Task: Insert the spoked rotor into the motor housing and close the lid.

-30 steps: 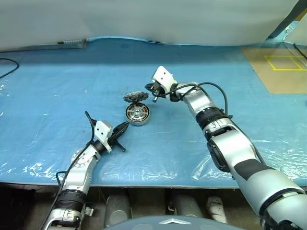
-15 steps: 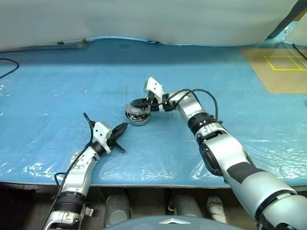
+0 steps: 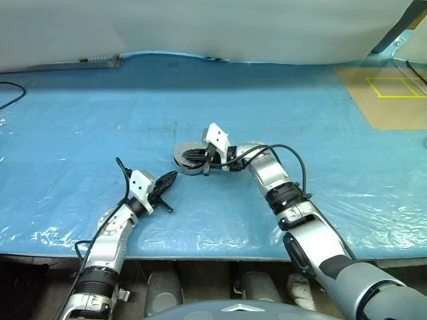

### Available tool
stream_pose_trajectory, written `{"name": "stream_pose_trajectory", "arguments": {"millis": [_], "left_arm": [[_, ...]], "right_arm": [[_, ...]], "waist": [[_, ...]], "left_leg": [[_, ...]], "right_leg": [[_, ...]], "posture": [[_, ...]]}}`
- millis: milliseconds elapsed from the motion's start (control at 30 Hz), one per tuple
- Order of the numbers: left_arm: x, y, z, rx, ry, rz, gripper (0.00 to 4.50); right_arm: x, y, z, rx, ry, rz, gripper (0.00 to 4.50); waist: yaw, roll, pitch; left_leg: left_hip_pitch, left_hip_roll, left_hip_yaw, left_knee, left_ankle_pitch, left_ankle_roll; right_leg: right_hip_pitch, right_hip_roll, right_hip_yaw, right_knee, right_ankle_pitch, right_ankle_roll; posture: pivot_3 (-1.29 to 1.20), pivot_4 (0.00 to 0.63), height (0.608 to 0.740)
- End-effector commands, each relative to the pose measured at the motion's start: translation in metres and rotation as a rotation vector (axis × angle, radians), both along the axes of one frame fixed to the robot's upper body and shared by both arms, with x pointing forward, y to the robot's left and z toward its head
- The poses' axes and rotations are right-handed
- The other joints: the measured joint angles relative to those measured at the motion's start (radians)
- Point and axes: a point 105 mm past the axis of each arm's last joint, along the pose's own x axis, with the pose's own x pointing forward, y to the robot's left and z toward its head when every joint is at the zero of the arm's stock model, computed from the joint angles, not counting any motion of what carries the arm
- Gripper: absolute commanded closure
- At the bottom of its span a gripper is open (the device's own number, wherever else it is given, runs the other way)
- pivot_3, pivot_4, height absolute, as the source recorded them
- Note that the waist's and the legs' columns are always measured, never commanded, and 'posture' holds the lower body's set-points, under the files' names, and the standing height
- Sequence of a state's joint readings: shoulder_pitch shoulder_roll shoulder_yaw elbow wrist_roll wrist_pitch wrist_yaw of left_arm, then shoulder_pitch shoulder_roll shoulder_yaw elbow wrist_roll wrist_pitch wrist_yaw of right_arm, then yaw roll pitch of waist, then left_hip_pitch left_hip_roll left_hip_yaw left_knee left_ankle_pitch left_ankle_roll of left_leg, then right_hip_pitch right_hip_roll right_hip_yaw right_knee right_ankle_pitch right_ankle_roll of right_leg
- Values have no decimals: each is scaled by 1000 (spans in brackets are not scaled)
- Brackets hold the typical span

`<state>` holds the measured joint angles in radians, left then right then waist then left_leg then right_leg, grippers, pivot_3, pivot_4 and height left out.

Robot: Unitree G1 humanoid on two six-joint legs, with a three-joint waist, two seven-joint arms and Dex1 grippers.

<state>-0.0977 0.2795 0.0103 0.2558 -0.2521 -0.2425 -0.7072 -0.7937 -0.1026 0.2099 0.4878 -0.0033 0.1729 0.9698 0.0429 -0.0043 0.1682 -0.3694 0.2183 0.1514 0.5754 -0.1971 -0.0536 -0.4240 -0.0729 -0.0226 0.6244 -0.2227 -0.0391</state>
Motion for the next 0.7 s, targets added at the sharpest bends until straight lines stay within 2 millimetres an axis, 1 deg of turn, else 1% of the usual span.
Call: {"name": "stream_pose_trajectory", "arguments": {"millis": [33, 200, 333, 700], "left_arm": [[0, 3, 7, 2, -38, 1, 4500], [-1, 1, 9, 5, -48, -8, 4500], [-2, -3, 14, 7, -74, -13, 4500], [-4, -1, 20, 9, -112, 25, 4500]], "right_arm": [[2, -2, 21, 42, -51, -56, 3197], [5, -7, 12, -5, -25, -76, 1445], [3, -6, 6, -27, -11, -60, 27], [9, 0, -14, -51, 22, -93, 27]], "waist": [[0, 0, 0], [0, 0, 0], [0, 0, 0], [-1, 0, 0]], "left_leg": [[0, 0, 0, 0, 0, 0], [0, -1, 0, -1, 0, -1], [0, -1, 0, -2, 2, -4], [0, -1, 0, -2, 2, -4]], "right_leg": [[0, 0, 0, 0, 0, 0], [0, 0, 1, -1, 0, 0], [0, 0, 1, -1, 0, 0], [0, 0, 1, -1, 0, 0]], "posture": [[0, 150, 740], [0, 150, 740], [0, 150, 740], [0, 150, 740]]}}
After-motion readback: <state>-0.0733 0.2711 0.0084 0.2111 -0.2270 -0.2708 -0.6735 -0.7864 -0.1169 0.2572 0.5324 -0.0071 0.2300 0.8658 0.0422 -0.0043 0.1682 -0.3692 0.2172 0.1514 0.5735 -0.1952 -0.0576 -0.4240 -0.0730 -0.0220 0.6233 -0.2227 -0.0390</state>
